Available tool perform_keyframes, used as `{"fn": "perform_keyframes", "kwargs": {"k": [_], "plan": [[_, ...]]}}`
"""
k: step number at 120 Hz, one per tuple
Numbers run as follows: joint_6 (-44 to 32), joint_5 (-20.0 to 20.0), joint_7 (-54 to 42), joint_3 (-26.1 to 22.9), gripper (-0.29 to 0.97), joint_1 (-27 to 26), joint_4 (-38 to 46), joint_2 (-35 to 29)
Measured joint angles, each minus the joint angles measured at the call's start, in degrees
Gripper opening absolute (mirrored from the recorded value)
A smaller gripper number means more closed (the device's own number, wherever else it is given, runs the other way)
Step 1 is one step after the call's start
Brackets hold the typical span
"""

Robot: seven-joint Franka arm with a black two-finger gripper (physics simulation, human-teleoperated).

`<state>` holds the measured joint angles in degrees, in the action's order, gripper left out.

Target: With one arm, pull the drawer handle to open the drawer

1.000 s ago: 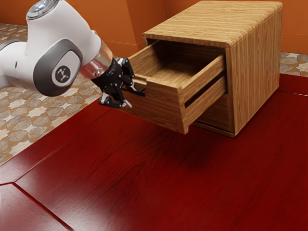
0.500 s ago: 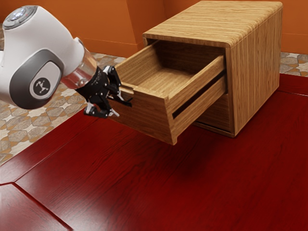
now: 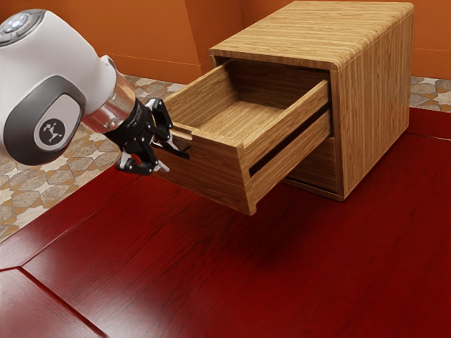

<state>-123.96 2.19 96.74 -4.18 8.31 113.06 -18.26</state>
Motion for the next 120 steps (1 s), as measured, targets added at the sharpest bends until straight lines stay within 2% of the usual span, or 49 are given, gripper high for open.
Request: {"fn": "perform_keyframes", "kwargs": {"k": [43, 56, 70, 81, 98, 120], "plan": [[-0.4, 2.2, 0.0, -0.6, 0.25, 0.0, -1.1, -0.7], [0.5, 3.0, 0.0, -0.7, 0.26, -0.2, -4.7, -0.8], [12.4, 2.8, 0.0, -0.7, 0.43, -0.1, -21.9, 1.0], [23.9, 1.5, 0.0, -0.3, 0.52, -0.1, -28.8, 1.9], [36.3, -1.0, -0.1, 0.3, 0.6, 0.1, -23.8, -0.9], [43.6, -1.8, -0.2, 0.2, 0.64, -0.2, -17.4, -2.0]]}}
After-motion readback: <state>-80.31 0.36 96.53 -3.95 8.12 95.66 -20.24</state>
